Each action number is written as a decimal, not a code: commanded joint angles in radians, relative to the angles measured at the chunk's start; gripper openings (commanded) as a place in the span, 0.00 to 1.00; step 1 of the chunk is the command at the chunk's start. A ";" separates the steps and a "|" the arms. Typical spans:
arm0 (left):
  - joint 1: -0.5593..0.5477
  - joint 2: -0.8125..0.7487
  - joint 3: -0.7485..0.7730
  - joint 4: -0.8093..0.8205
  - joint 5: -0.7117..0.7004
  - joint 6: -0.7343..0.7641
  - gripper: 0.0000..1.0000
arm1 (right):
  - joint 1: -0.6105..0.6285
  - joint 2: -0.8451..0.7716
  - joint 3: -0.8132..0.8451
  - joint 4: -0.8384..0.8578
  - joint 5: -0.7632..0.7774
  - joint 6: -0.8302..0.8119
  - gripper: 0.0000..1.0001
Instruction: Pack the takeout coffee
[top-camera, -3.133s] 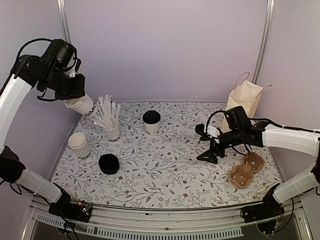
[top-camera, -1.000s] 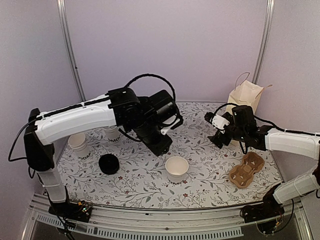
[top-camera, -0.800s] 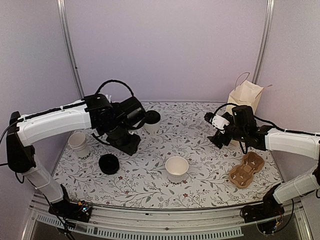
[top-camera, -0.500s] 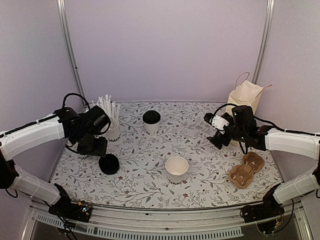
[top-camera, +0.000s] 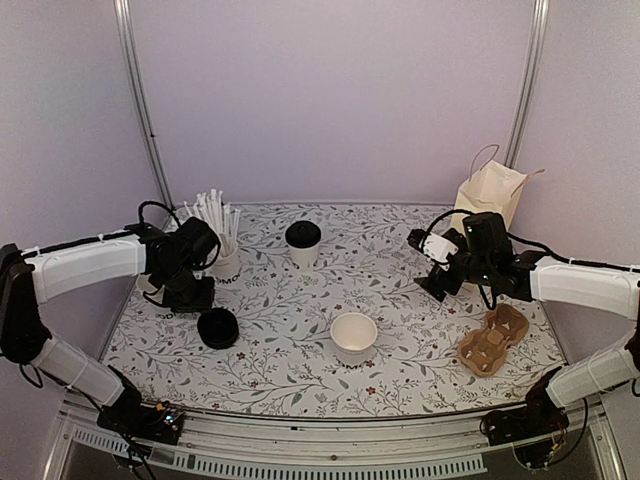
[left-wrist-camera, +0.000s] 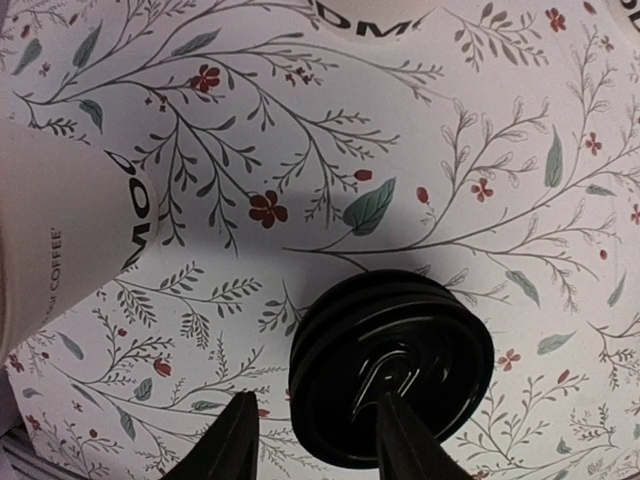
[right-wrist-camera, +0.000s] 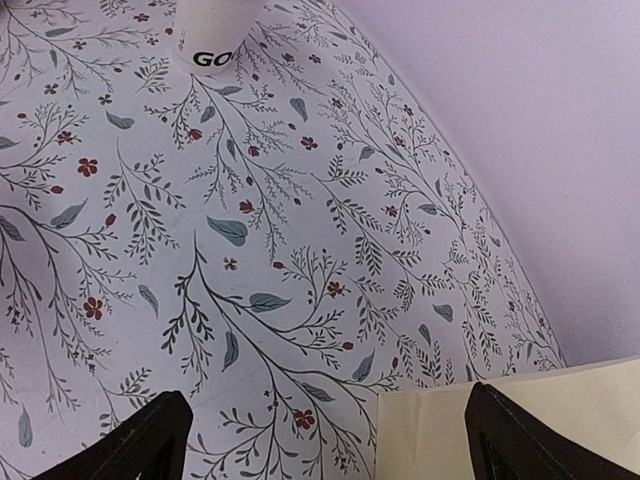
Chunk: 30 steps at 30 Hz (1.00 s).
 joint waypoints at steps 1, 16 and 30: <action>0.019 0.057 -0.011 0.044 0.016 0.035 0.40 | -0.005 -0.005 0.005 -0.005 -0.013 0.006 0.99; 0.034 0.109 -0.010 0.027 -0.028 0.041 0.11 | -0.005 0.015 0.008 -0.015 -0.062 0.005 0.99; 0.033 0.048 -0.025 0.012 -0.012 0.017 0.29 | -0.005 0.021 0.010 -0.018 -0.063 0.006 0.99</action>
